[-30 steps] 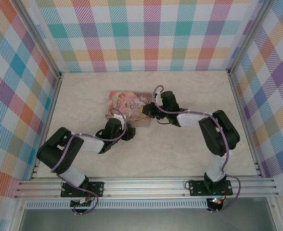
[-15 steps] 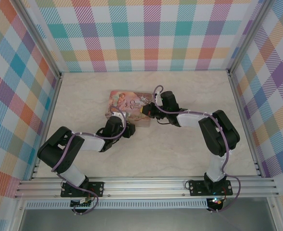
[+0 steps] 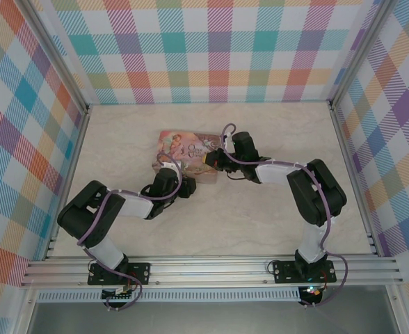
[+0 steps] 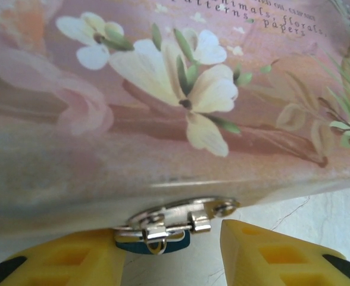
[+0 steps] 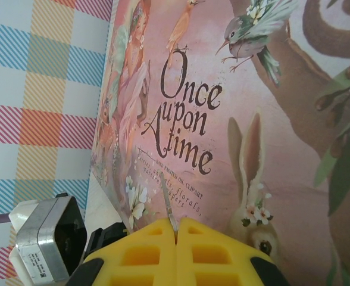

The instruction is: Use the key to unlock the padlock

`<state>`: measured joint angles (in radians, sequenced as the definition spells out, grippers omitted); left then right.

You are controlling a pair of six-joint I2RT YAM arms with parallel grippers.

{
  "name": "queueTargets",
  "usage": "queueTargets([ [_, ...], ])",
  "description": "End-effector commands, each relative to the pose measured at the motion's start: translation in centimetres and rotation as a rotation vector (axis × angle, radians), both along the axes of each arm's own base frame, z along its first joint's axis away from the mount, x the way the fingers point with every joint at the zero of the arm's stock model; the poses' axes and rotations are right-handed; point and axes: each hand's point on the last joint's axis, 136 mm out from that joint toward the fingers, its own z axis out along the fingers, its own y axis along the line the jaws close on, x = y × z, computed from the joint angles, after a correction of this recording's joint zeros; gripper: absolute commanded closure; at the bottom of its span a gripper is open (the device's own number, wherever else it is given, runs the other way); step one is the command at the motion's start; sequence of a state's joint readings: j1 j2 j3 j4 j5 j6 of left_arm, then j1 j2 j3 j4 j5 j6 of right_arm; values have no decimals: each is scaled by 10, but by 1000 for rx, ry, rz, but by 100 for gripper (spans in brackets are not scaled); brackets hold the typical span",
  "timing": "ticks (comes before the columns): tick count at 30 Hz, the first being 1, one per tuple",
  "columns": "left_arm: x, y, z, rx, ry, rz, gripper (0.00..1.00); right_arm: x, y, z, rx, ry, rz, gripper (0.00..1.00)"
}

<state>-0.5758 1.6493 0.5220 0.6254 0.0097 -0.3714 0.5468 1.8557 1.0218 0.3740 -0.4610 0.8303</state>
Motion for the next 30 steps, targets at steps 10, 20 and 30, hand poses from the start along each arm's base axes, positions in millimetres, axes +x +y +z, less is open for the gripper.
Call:
queueTargets([
  [10, 8, -12, 17, -41, -47, -3, 64, -33, -8, -50, -102, 158, 30, 100],
  [20, 7, -10, 23, -47, -50, 8, 75, -29, -7, -37, -86, 95, 39, 100],
  [30, 1, -15, 47, -124, 23, 39, 75, -27, -16, 17, -106, -176, 71, 100],
])
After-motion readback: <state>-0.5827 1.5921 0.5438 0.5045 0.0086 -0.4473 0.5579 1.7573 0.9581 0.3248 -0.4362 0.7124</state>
